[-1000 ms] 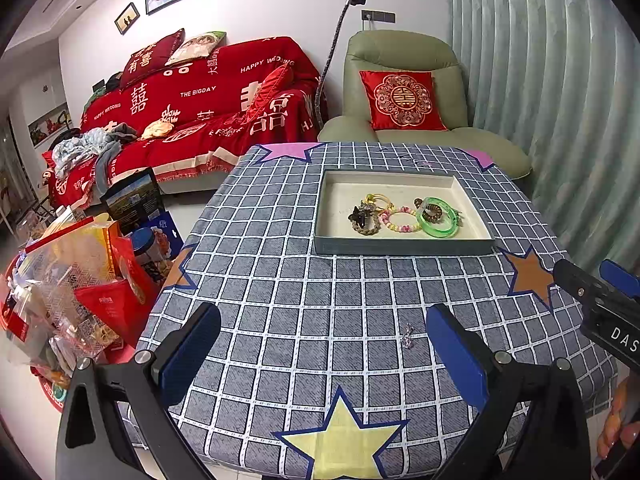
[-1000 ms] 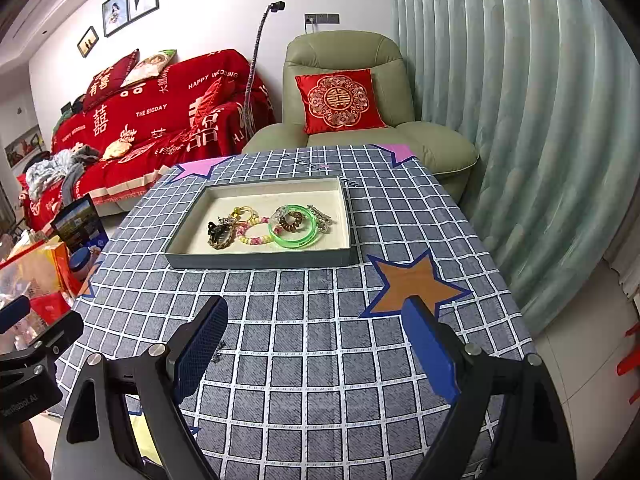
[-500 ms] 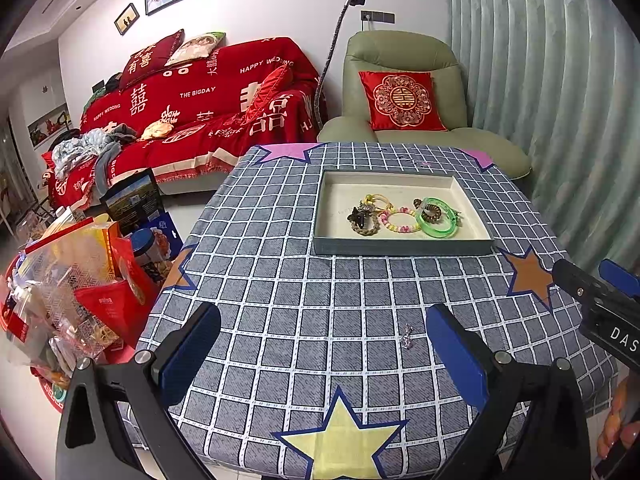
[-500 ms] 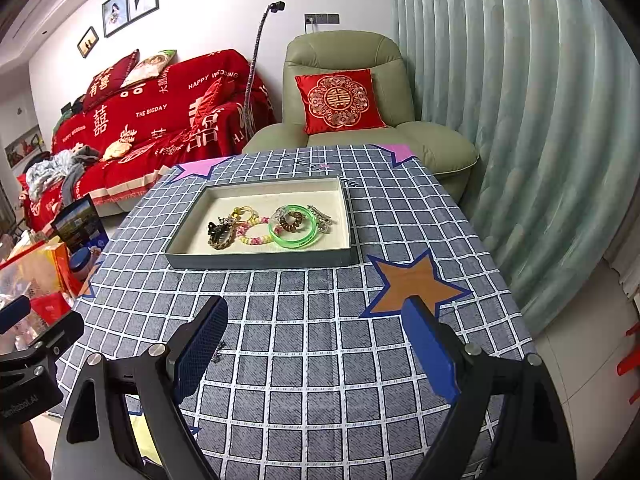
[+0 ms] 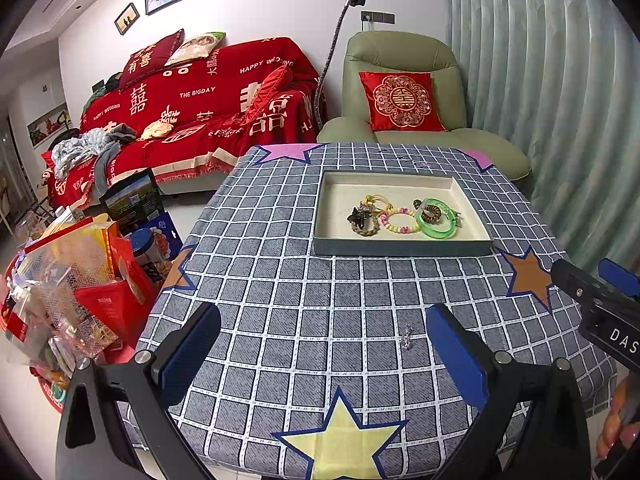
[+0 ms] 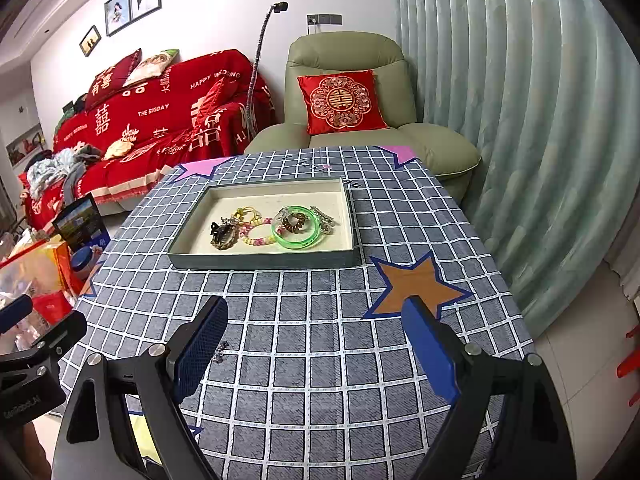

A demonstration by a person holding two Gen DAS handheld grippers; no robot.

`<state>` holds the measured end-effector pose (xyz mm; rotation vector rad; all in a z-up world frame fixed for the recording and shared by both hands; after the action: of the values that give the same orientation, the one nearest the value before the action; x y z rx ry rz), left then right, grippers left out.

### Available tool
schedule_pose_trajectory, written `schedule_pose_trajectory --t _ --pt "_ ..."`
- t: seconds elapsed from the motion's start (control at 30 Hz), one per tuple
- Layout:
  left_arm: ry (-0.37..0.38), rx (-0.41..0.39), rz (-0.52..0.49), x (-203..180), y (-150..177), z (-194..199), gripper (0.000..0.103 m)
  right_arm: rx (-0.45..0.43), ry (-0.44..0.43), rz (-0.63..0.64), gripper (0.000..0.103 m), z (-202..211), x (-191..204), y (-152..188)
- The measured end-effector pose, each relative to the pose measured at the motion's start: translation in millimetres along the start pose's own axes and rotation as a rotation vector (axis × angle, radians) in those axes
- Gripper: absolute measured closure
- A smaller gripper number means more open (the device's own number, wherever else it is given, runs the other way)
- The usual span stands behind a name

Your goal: Organize jewelry

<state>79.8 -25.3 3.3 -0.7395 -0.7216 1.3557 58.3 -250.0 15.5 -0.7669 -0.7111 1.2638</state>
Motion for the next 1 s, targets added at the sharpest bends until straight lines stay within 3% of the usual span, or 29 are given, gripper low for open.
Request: schedule_pose_trajectory --t 1.0 --pt "0.003 0.001 0.002 -1.0 -0.7 -0.2 0.000 0.000 0.000 0.000 0.012 0.8 2.6 0.3"
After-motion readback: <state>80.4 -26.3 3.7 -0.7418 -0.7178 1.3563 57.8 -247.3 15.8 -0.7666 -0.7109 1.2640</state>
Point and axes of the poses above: each gripper's, at about its wrist camera, not at the fingertips, and z roughly against the way its jaws point, x to its left, y to its underside, the point moved 4 cm from there along -z, roughly the way its jaws point, and after that the axes turned 7 degrees about -x, right-handed, at the moved point
